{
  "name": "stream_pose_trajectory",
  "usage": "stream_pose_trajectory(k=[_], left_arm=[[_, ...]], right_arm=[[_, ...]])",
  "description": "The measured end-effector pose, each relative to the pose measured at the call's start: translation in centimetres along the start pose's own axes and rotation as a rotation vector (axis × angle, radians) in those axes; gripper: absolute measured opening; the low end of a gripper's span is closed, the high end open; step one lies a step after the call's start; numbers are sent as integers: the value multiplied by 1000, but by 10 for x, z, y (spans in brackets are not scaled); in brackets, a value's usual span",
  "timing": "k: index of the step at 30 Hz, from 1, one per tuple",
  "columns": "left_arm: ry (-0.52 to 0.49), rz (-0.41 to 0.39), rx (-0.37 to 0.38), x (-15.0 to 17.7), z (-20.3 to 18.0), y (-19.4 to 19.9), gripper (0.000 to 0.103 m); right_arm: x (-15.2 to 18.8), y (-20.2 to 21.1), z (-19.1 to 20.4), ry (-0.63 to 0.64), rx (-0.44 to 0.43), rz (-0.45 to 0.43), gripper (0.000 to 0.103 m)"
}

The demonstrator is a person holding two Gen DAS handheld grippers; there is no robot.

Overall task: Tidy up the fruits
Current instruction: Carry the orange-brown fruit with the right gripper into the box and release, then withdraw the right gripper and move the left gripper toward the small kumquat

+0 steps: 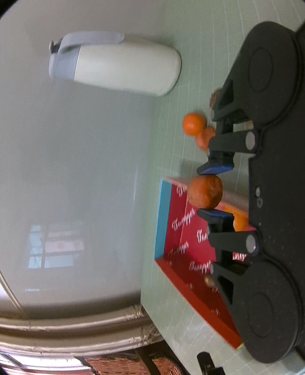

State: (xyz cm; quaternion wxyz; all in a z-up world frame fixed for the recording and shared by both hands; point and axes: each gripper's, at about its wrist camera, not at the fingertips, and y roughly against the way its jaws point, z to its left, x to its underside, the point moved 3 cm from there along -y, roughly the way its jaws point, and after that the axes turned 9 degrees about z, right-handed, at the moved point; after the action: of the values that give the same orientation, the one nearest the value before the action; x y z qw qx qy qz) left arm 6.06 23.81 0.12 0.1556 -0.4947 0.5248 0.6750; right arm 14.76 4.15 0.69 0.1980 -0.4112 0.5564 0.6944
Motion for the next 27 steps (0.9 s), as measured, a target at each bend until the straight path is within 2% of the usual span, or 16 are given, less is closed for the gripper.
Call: stream_pose_trajectory(k=[11, 17, 24, 26, 27], left_arm=[[18, 13, -41, 2, 22, -6, 74], [24, 15, -49, 3, 28, -7, 74], [27, 11, -33, 2, 26, -6, 74], [21, 12, -21, 2, 20, -4, 74], [17, 10, -11, 2, 16, -3, 74]], right_arm=[[2, -9, 43, 44, -73, 16, 29], [5, -18, 55, 54, -71, 28, 33], [3, -9, 47, 29, -68, -16, 36], [2, -4, 37, 20, -47, -30, 38], [2, -1, 29, 10, -39, -36, 43]])
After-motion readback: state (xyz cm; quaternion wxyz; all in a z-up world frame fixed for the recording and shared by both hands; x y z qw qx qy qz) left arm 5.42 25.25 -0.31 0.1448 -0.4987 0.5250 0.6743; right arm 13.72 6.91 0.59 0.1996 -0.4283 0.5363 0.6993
